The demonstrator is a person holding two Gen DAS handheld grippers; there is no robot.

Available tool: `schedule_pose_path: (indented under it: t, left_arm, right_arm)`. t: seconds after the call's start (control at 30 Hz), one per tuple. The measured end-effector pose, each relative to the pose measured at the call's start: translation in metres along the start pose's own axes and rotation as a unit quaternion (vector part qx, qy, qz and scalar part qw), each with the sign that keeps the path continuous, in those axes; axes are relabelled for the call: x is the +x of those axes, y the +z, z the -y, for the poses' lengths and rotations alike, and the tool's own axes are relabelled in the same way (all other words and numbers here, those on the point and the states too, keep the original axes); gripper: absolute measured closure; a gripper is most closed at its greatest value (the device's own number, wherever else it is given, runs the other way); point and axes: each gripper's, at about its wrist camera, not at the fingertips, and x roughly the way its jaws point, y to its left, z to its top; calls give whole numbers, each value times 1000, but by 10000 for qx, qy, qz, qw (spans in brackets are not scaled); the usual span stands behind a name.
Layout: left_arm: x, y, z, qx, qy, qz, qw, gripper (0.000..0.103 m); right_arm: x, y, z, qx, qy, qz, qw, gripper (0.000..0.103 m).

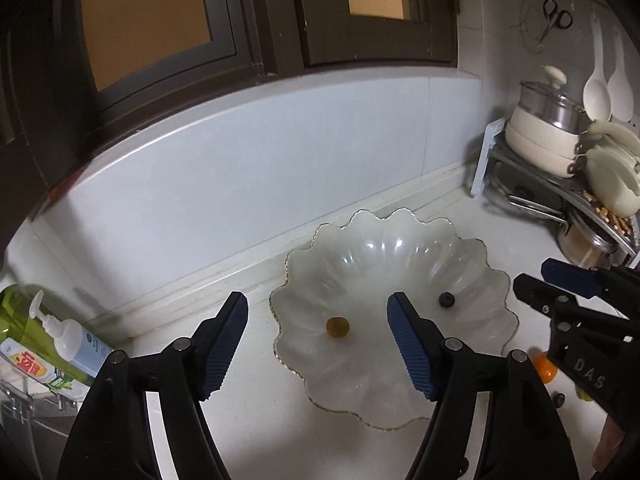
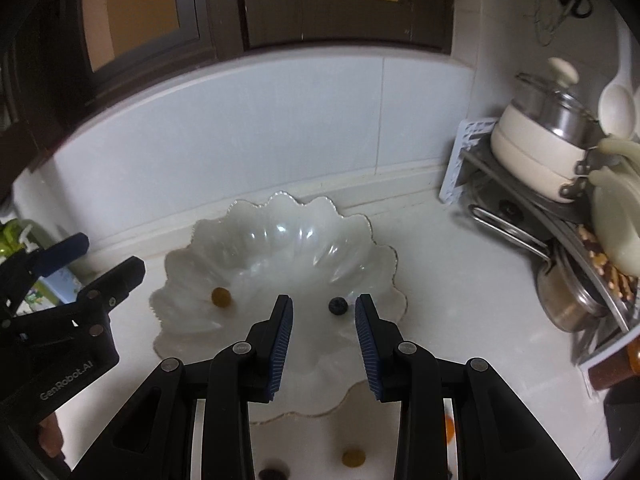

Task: Organize fruits
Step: 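Withdraw both tools from the bowl back toward the remaining fruits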

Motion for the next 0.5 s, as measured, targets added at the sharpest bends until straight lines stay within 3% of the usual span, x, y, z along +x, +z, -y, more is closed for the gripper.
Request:
schedule_pose_path:
  t: [0.5]
  left_arm:
    - [-68,-26,8,179,-109,579,9981,31]
  right_arm:
    - [-65,-38,-2,103,-100,461,9988,69]
